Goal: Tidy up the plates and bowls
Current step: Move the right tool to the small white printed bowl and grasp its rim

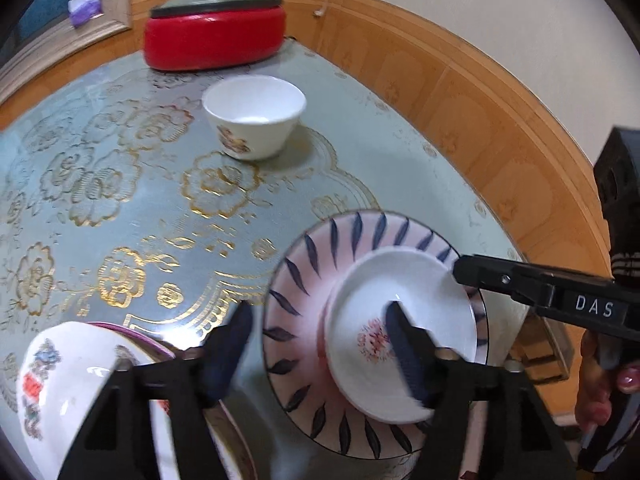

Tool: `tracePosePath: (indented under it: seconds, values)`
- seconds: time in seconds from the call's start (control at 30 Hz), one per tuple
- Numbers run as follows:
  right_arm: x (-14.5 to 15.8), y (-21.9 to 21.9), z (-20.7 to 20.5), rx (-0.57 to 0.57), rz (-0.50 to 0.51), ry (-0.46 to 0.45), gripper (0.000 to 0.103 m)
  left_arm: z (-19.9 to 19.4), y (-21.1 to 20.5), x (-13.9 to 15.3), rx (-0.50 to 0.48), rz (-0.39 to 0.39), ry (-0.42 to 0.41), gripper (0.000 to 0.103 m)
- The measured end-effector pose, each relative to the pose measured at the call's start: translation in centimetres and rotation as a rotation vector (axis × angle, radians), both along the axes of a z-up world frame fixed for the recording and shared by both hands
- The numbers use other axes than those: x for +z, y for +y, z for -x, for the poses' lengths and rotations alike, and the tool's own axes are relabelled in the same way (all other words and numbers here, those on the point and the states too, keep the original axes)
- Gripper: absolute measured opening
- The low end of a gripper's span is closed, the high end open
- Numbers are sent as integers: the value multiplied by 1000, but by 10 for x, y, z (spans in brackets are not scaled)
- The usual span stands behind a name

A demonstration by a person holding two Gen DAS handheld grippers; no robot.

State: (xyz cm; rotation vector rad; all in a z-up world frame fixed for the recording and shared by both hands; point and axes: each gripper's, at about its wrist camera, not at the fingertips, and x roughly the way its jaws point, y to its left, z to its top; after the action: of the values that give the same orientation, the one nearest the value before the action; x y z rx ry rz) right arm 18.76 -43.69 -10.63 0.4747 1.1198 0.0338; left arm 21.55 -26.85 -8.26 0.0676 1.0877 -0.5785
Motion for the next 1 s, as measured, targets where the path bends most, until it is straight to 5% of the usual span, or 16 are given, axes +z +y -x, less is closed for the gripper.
tracePosePath:
  seconds: [0.2, 0.57, 1.0]
  values:
    - [24, -8, -17, 43, 27, -32, 29, -17, 14, 25, 64, 69, 2, 84]
    - [52, -20, -108, 157, 84, -30, 38, -85, 33, 42, 291, 4, -28, 89]
    - [5, -16, -239, 226, 25, 98, 39, -151, 26, 22, 419, -71, -10, 89]
